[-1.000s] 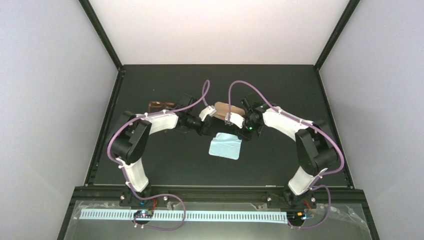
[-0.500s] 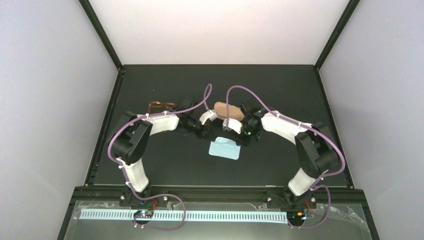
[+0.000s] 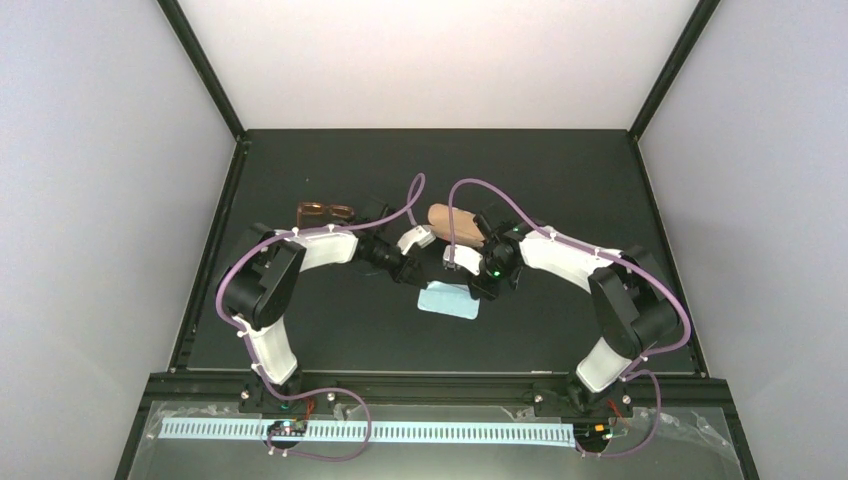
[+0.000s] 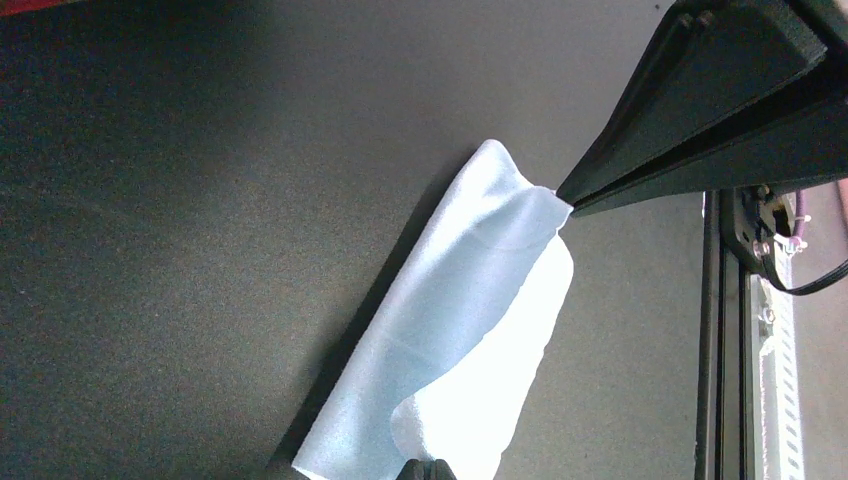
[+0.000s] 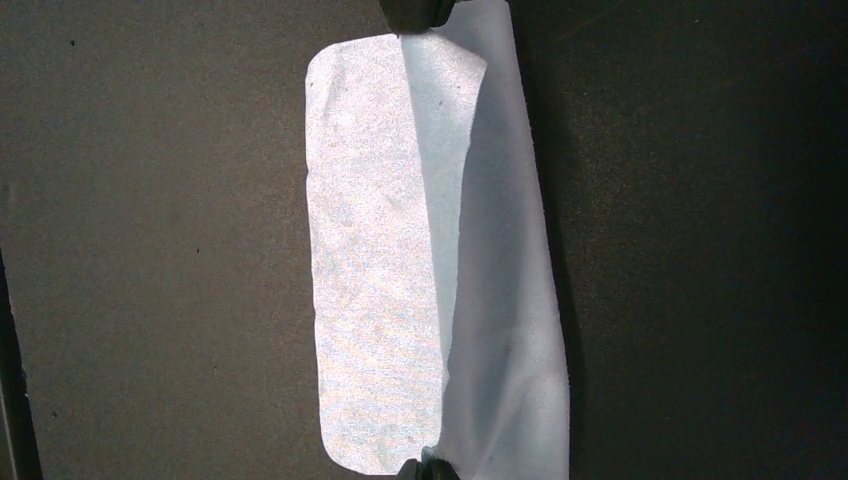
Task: Organize the sunglasses
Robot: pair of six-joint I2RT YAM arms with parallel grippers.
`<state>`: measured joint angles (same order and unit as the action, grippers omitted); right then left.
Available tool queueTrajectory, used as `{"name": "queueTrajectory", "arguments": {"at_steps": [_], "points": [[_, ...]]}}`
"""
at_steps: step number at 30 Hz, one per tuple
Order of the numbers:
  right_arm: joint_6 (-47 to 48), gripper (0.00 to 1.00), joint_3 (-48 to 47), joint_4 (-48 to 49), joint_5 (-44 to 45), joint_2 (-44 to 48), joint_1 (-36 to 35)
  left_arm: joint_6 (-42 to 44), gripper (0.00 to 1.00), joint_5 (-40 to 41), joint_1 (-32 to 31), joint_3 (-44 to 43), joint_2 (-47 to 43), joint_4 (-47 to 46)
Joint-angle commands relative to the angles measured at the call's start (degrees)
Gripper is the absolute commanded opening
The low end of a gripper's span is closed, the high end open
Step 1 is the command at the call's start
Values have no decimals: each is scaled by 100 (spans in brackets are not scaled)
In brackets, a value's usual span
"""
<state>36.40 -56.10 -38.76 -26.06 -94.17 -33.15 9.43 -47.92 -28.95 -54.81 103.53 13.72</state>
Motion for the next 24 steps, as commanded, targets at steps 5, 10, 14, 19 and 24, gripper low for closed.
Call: {"name": "queueTrajectory", "arguments": {"at_steps": [5,10,14,19,24], "points": [[53,4,118,39,-91,131,-124,151,2,38,-49,106,47,70],[20,4,159,79,-150,123,-163,189,2,-13,-44,127,49,83],[17,4,177,83,-179,112,-197,208,2,-78,-56,144,45,91],[-18,4,203,131,-183,107,-200,204,2,-146,-70,213,28,68],[-19,4,213,146,-198,85,-201,217,2,-191,-84,260,61,86]]}}
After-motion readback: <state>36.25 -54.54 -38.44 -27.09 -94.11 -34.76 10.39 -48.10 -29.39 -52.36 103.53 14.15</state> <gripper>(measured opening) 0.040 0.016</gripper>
